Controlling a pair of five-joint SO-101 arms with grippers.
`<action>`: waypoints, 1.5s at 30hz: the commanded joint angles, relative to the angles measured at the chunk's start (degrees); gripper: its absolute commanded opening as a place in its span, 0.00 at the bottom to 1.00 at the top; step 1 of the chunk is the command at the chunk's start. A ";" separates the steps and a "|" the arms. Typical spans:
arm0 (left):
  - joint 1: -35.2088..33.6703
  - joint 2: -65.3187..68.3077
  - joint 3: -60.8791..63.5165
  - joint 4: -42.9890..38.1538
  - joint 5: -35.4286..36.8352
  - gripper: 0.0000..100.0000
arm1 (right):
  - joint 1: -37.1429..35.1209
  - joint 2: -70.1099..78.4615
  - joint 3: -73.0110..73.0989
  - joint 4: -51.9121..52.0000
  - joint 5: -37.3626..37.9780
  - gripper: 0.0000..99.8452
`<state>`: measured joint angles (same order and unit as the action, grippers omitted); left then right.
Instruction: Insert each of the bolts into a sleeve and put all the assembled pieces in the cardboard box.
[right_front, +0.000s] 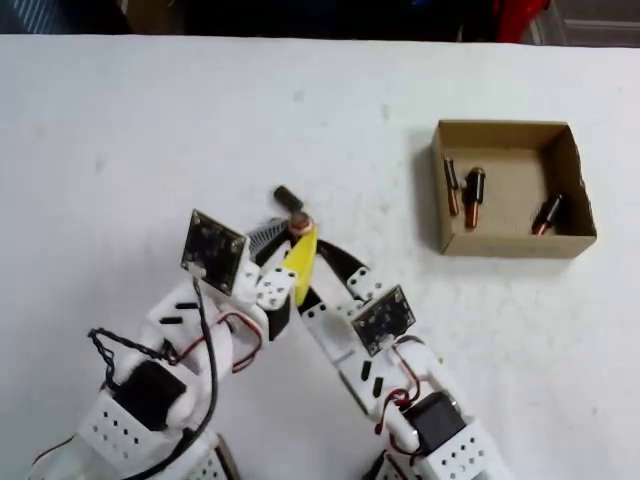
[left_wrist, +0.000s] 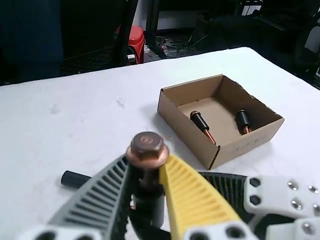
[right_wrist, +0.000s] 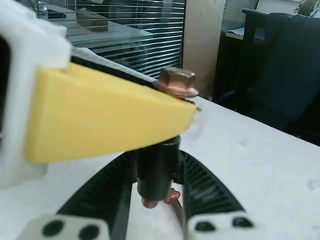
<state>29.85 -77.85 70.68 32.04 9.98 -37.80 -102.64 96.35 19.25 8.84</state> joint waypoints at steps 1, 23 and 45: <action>-0.04 -0.40 -0.26 -1.23 0.35 0.02 | 0.40 -0.66 0.44 -1.01 0.00 0.02; -0.22 -0.48 2.46 -1.23 0.09 0.25 | 0.48 -0.57 0.44 0.66 0.00 0.02; -15.69 -0.48 -6.95 0.70 0.09 0.27 | 3.21 -0.57 0.44 2.42 0.00 0.02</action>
<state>16.75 -77.76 69.80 31.43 9.98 -35.25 -102.55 96.44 21.01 9.01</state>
